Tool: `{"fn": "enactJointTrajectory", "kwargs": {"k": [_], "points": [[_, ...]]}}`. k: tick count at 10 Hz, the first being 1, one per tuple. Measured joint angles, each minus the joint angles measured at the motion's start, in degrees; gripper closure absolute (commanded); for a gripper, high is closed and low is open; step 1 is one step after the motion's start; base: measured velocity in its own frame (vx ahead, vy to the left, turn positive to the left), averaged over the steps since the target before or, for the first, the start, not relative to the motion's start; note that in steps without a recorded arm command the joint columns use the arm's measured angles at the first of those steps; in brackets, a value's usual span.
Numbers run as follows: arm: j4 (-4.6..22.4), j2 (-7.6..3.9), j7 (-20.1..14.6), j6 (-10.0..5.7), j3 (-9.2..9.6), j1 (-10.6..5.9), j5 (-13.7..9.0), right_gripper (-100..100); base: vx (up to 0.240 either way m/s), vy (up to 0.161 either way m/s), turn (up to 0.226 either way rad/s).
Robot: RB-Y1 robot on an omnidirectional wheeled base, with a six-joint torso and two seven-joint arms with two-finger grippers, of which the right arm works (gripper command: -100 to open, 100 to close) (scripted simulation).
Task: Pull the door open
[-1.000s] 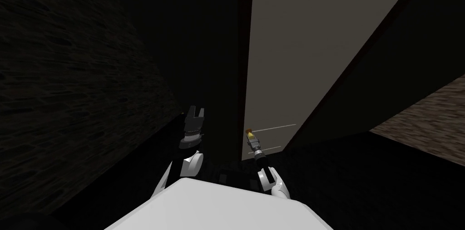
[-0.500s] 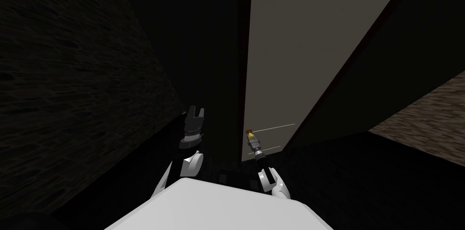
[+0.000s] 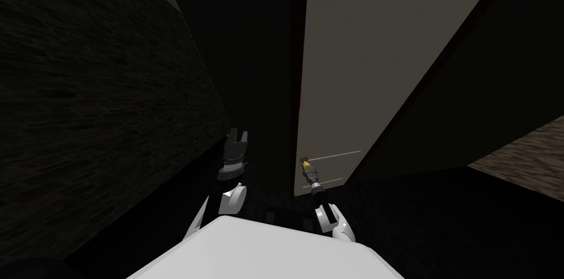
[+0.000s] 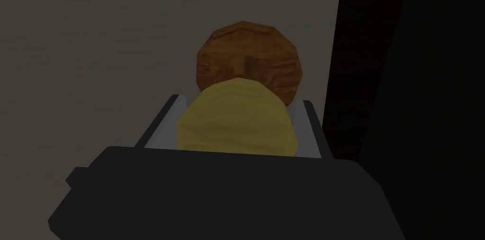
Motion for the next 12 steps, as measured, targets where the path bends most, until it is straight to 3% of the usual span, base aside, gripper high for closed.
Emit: {"fn": "enactJointTrajectory", "kwargs": {"k": [12], "points": [[-0.5, -3.64, -16.8, -0.84, 0.5, 0.58, -7.0, 100, -0.048, -0.003, 0.101]]}}
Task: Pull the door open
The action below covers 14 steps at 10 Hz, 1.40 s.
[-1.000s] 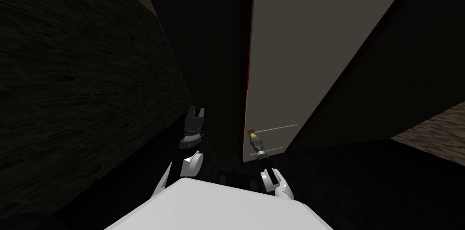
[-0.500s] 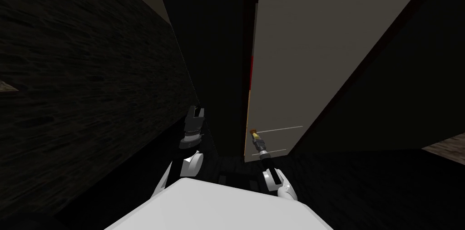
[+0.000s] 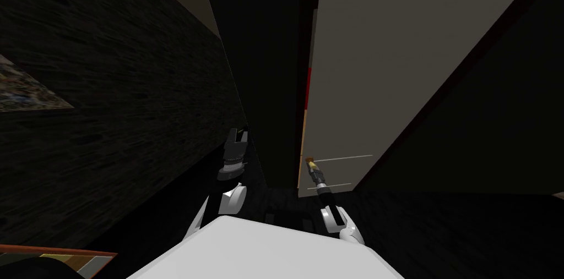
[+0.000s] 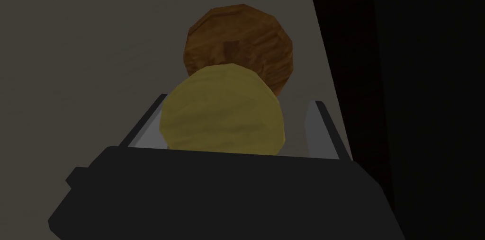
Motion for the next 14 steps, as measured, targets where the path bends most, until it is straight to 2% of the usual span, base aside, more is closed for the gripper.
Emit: {"fn": "enactJointTrajectory", "kwargs": {"k": [4, 6, 7, 8, 10, 14], "points": [[1.5, -0.95, -5.3, -0.59, 0.11, -0.44, -2.4, 100, -0.035, -0.003, 0.108], [1.3, -1.23, -7.9, -0.45, 0.31, -0.16, -3.6, 100, -0.032, 0.001, 0.095], [0.3, -1.44, -9.4, -0.01, 0.53, 0.37, -4.2, 100, -0.025, -0.01, 0.052], [1.0, -1.52, -10.4, -0.12, 0.5, -0.03, -4.6, 100, -0.025, -0.004, 0.1], [0.1, -1.78, -12.8, 0.09, 0.79, 0.76, -5.5, 100, -0.032, 0.0, 0.056], [-0.2, -2.77, -18.2, 0.37, 1.19, 1.24, -8.1, 100, -0.028, -0.001, 0.101]]}}
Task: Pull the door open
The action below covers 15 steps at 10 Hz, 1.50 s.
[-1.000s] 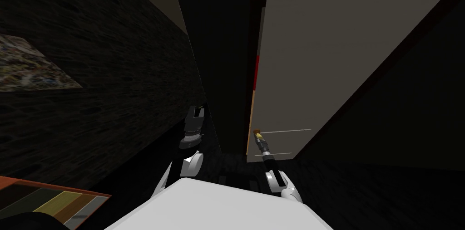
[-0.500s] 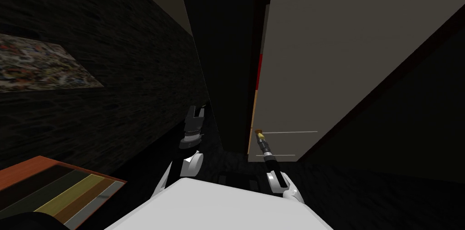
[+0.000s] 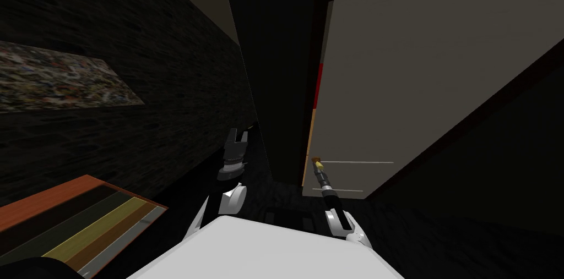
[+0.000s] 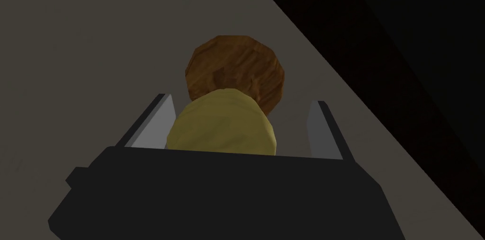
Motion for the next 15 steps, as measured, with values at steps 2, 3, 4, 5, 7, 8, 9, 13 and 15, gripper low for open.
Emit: {"fn": "enactJointTrajectory", "kwargs": {"k": [2, 3, 4, 5, 7, 8, 9, 13, 15], "points": [[0.3, -0.38, -2.1, 0.08, 0.16, -0.16, -0.6, 100, -0.02, 0.004, 0.047], [1.5, -0.56, -3.2, -0.56, 0.03, -0.7, -1.3, 100, -0.048, -0.003, 0.148], [1.3, -0.75, -4.7, -0.61, 0.28, -0.35, -2.2, 100, -0.041, 0.005, 0.094], [1.6, -0.55, -5.9, -0.53, 0.52, -0.38, -2.6, 100, -0.03, 0.013, 0.153], [1.8, -0.49, -8.6, -0.84, 1.17, -0.22, -3.6, 100, -0.022, 0.021, 0.109], [0.7, -0.42, -10.0, -0.67, 1.51, 0.07, -4.2, -100, -0.043, 0.056, -0.063], [0.4, -0.48, -9.5, -0.73, 1.11, 0.04, -3.3, -100, -0.038, 0.074, -0.16], [0.1, -0.91, -4.0, -1.53, -0.97, 0.0, 1.6, -100, -0.044, 0.051, -0.1], [-0.2, -0.96, -0.7, -1.95, -2.2, 0.02, 4.8, -100, -0.041, 0.033, -0.089]]}}
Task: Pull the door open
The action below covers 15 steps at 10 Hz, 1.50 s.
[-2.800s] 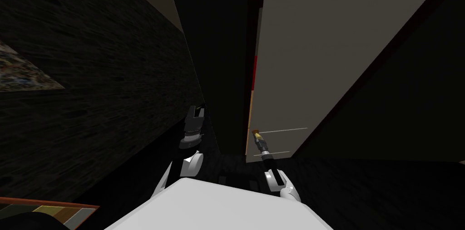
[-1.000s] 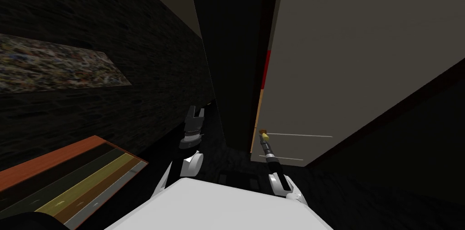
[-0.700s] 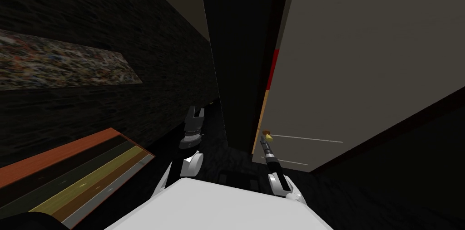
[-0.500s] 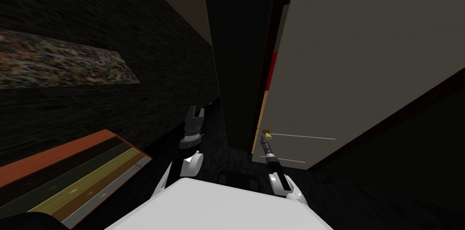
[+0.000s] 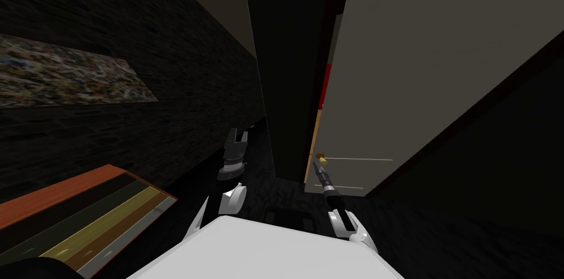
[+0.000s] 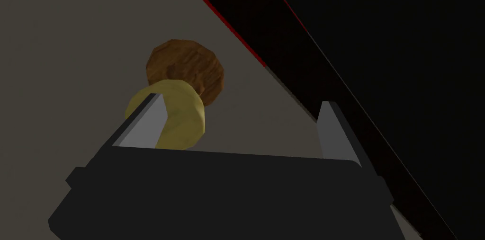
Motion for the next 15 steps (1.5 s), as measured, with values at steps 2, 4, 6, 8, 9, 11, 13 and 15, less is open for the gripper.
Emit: {"fn": "enactJointTrajectory", "kwargs": {"k": [2, 4, 6, 8, 9, 11, 13, 15], "points": [[-0.2, -0.02, 2.7, -0.25, -0.73, 0.06, 2.0, -100, -0.038, 0.02, -0.123], [-0.3, 0.0, 5.6, -0.64, -1.65, 0.08, 4.4, -100, -0.033, 0.009, -0.063], [-0.8, 0.11, 8.8, -0.89, -2.67, 0.32, 7.3, -100, -0.035, -0.001, -0.104], [-0.9, 0.19, 11.7, -1.22, -3.42, 0.37, 9.4, -100, -0.023, -0.004, -0.067], [-0.9, 0.21, 12.8, -1.35, -3.67, 0.38, 10.0, -100, -0.02, -0.012, -0.095], [-0.6, 0.39, 16.0, -1.92, -4.7, 0.33, 12.7, -100, -0.021, -0.017, -0.093], [-1.1, 0.57, 18.5, -2.06, -5.29, 0.64, 14.7, -100, -0.017, -0.028, -0.125], [-1.4, 0.83, 21.7, -2.38, -6.25, 0.88, 17.5, -100, -0.014, -0.035, -0.114]]}}
